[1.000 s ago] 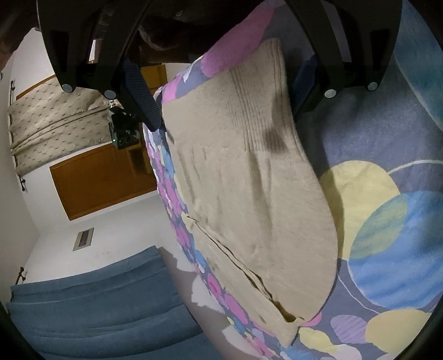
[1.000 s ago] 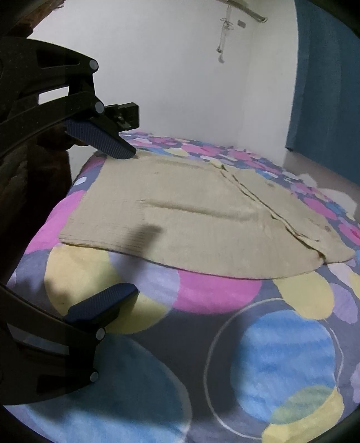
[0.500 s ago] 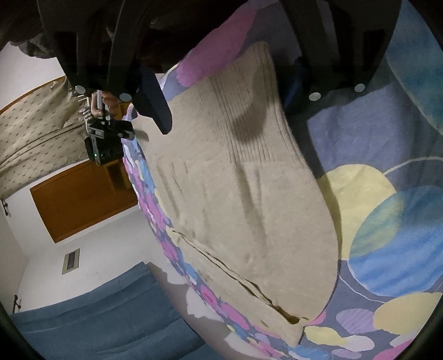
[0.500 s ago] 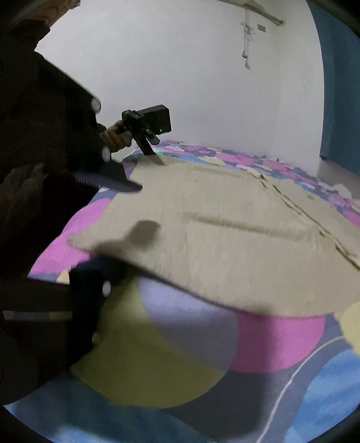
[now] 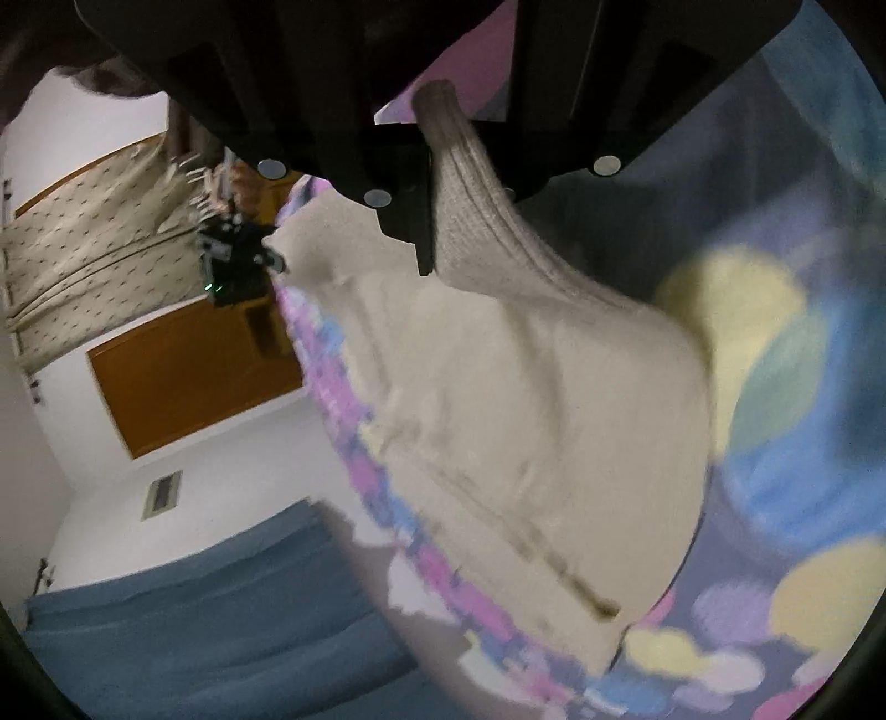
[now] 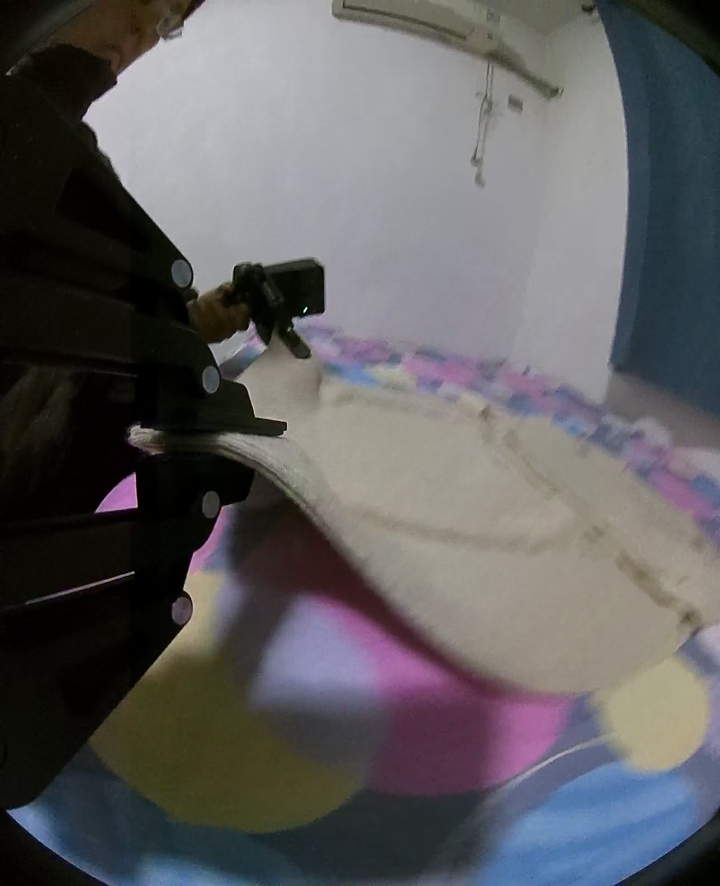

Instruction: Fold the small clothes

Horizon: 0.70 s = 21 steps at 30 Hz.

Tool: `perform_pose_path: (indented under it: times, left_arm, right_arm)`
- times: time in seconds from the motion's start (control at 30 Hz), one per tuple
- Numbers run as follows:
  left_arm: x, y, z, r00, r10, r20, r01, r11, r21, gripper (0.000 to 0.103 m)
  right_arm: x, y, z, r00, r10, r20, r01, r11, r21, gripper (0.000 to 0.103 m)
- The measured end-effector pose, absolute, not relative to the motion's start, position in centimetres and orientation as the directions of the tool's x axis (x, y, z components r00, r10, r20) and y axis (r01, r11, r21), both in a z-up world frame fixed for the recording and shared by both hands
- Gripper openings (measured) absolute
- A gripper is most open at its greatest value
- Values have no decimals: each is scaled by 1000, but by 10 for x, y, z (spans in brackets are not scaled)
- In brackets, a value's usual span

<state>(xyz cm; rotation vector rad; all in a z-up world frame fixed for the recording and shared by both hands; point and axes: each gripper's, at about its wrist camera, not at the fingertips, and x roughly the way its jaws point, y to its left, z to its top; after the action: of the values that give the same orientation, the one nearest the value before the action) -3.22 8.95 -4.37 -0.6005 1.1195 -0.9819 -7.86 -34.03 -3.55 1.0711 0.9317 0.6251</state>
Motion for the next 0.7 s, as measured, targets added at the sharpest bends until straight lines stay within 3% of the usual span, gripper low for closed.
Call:
perform_pose_path:
  times: [0.13, 0.33, 0.7]
  left_arm:
    - [10, 83, -18, 153, -906, -395, 360, 423, -831, 5]
    - [92, 62, -13, 214, -902, -376, 369, 431, -824, 5]
    - [206, 24, -69, 230, -835, -500, 264, 548, -794, 5]
  right_arm:
    - [-38, -364, -9, 557, 786, -267, -58, 357, 932, 5]
    - [49, -398, -13, 607, 765, -215, -51, 307, 950, 5]
    - [177, -436, -102, 622, 721, -306, 153, 271, 950, 5]
